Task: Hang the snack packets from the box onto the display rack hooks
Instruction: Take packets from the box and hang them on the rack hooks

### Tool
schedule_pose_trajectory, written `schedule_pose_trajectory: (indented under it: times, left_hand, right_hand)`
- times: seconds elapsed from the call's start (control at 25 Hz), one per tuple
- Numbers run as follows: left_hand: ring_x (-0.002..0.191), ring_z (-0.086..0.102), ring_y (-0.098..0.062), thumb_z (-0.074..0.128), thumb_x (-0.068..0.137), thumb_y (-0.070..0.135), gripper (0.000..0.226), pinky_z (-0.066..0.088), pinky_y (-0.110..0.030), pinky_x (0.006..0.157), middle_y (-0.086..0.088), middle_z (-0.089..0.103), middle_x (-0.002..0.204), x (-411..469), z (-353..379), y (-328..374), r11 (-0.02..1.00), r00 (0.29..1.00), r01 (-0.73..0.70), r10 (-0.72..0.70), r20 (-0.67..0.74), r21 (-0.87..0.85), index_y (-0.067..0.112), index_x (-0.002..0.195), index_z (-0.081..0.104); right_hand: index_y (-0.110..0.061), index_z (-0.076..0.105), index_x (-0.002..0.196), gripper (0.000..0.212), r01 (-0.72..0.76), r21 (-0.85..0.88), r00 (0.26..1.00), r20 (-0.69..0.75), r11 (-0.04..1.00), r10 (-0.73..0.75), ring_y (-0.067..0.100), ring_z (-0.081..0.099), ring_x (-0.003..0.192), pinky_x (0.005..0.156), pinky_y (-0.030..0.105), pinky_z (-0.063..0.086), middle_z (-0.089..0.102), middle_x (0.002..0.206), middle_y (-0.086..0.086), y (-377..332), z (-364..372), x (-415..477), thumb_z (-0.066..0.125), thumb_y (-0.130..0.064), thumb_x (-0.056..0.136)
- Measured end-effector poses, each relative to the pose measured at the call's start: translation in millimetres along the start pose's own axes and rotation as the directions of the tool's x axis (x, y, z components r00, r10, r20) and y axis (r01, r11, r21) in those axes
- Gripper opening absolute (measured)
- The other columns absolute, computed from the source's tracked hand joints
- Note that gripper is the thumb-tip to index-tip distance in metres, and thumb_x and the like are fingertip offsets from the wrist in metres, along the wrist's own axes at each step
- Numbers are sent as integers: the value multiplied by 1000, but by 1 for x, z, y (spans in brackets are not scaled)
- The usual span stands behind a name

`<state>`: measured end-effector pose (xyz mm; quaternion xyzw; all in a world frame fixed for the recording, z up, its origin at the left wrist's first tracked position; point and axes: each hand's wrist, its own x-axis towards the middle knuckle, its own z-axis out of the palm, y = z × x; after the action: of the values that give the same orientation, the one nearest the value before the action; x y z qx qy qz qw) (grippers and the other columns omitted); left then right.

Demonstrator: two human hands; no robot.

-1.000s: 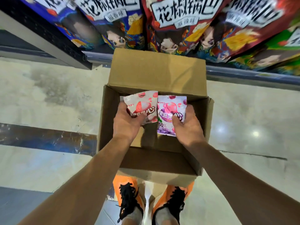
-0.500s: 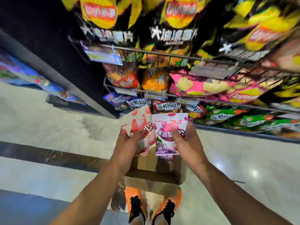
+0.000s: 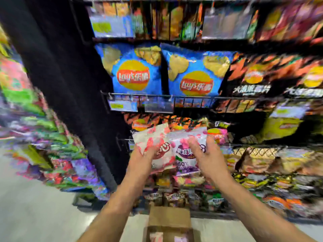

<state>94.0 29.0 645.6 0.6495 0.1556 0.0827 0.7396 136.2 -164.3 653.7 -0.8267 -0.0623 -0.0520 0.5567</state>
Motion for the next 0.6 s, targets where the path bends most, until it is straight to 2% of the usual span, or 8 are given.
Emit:
schedule_pose_trajectory:
  times: [0.04, 0.08, 0.12, 0.28, 0.4, 0.52, 0.6]
  left_hand:
    - [114, 72, -13, 77, 86, 54, 44, 56, -47, 103, 11, 78, 118, -4, 3, 31, 998, 998, -60, 60, 13, 17, 31, 122, 70]
    - [116, 72, -14, 77, 87, 53, 44, 52, -51, 108, 9, 77, 120, -9, 6, 62, 994, 993, -111, 110, 36, 11, 31, 125, 69]
    - [115, 72, -14, 76, 90, 49, 43, 51, -51, 109, 9, 77, 120, -11, 7, 88, 989, 988, -149, 149, 40, -4, 29, 127, 68]
    - [107, 76, -15, 74, 95, 36, 32, 58, -41, 97, 7, 80, 111, -28, 12, 185, 959, 956, -283, 284, 74, -22, 26, 125, 69]
    - [100, 77, -15, 73, 96, 34, 23, 60, -38, 88, 7, 81, 104, -44, 11, 240, 927, 925, -376, 375, 69, 8, 29, 118, 71]
    - [98, 79, -19, 74, 95, 33, 26, 63, -40, 82, 3, 81, 106, -57, 4, 274, 903, 902, -428, 426, 66, 26, 27, 120, 70]
    - [93, 80, -18, 72, 97, 27, 23, 63, -30, 70, 3, 81, 104, -68, -2, 291, 891, 891, -453, 452, 33, 40, 26, 119, 67]
  right_hand:
    - [-20, 53, 108, 40, 53, 6, 998, -32, 999, -53, -2, 58, 89, 82, 10, 44, 63, 98, -11, -27, -12, 3, 58, -56, 91]
    - [-20, 54, 103, 32, 99, 11, 993, -65, 995, -98, -11, 55, 82, 73, 3, 39, 60, 93, -16, -53, -24, 7, 59, -51, 93]
    - [-19, 55, 100, 28, 136, 13, 986, -96, 991, -135, -15, 53, 77, 69, 4, 38, 58, 87, -17, -77, -34, 9, 61, -46, 95]
    - [-25, 52, 88, 28, 224, 124, 965, -169, 967, -202, -5, 49, 60, 61, 21, 41, 57, 70, -21, -157, -66, 12, 63, -49, 94]
    - [-18, 52, 88, 31, 316, 140, 938, -194, 938, -288, -4, 47, 60, 57, 20, 38, 54, 76, -12, -203, -82, 13, 62, -47, 95]
    - [-18, 56, 90, 26, 392, 147, 909, -209, 908, -359, -7, 53, 62, 56, 13, 39, 58, 75, -13, -232, -90, 18, 64, -42, 96]
    - [-18, 56, 90, 27, 421, 161, 901, -185, 893, -392, -6, 54, 62, 55, 14, 38, 59, 75, -12, -249, -91, 21, 63, -43, 96]
